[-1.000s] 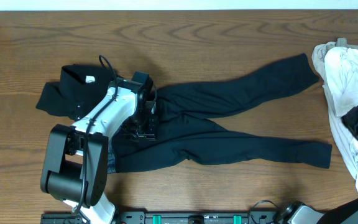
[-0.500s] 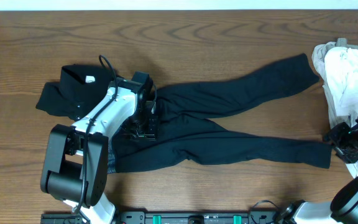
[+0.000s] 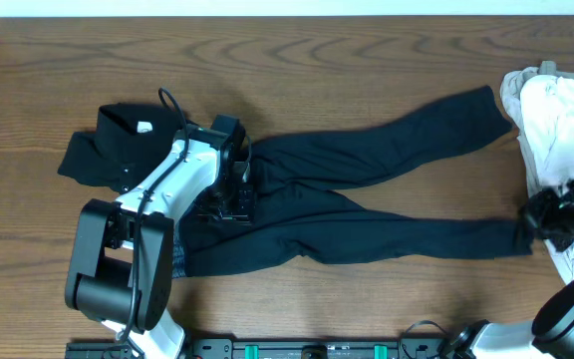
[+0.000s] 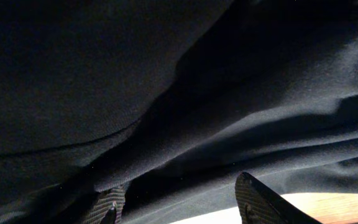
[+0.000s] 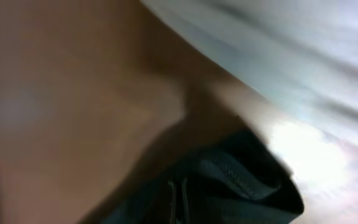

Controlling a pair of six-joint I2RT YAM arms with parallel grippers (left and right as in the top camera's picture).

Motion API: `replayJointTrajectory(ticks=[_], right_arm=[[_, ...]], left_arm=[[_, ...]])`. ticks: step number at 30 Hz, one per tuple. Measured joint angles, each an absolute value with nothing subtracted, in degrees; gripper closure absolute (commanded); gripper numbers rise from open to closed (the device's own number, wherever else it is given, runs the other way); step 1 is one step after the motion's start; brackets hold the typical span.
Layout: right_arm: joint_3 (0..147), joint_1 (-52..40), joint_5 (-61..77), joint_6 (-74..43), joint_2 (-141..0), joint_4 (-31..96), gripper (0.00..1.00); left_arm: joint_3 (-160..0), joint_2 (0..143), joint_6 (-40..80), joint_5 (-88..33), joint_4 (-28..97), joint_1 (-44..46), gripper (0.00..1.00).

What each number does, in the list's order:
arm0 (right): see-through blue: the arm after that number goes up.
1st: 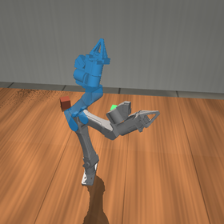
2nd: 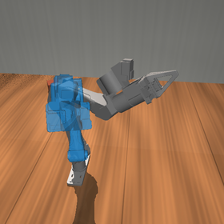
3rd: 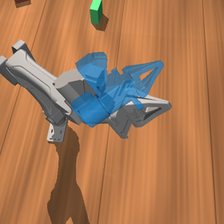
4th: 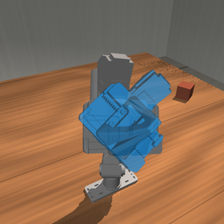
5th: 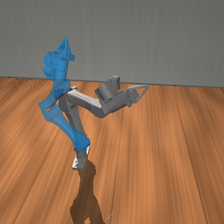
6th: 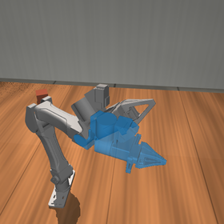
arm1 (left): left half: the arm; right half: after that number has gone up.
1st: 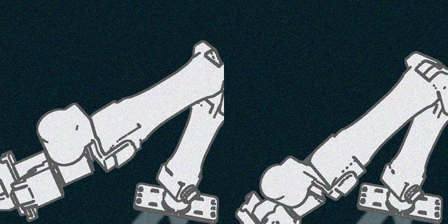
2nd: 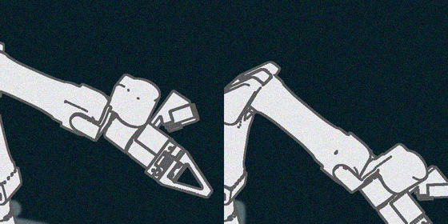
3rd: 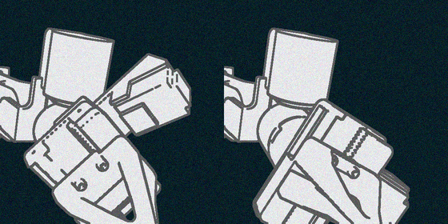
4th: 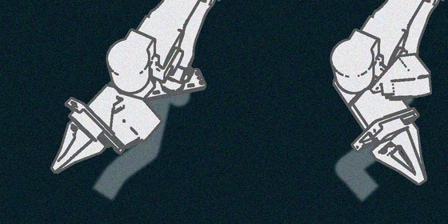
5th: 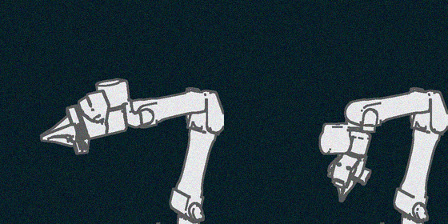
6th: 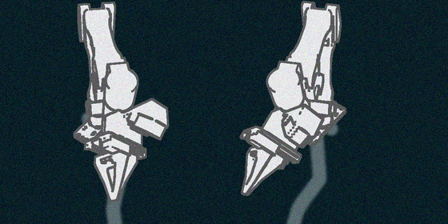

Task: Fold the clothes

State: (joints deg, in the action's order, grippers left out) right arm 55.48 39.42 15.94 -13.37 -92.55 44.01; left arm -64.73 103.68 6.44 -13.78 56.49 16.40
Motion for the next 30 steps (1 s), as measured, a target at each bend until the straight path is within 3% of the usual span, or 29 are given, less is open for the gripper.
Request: replayJointTrajectory(ticks=[6,12,17,30], right_arm=[[59.8,39.4,26.3,-10.0,-84.8,37.1,0.99],[60.4,39.4,23.7,-8.5,-81.3,39.3,0.99],[60.2,39.4,17.5,-7.9,-81.4,42.9,0.76],[60.2,39.4,5.1,-10.7,-81.4,47.5,0.56]], left_arm=[[-64.7,103.7,6.4,-13.8,56.5,16.4,0.40],[-64.7,103.7,6.4,-13.8,56.5,16.4,0.40],[-64.7,103.7,6.4,-13.8,56.4,16.4,0.40],[-64.7,103.7,6.4,-13.8,56.5,16.4,0.39]])
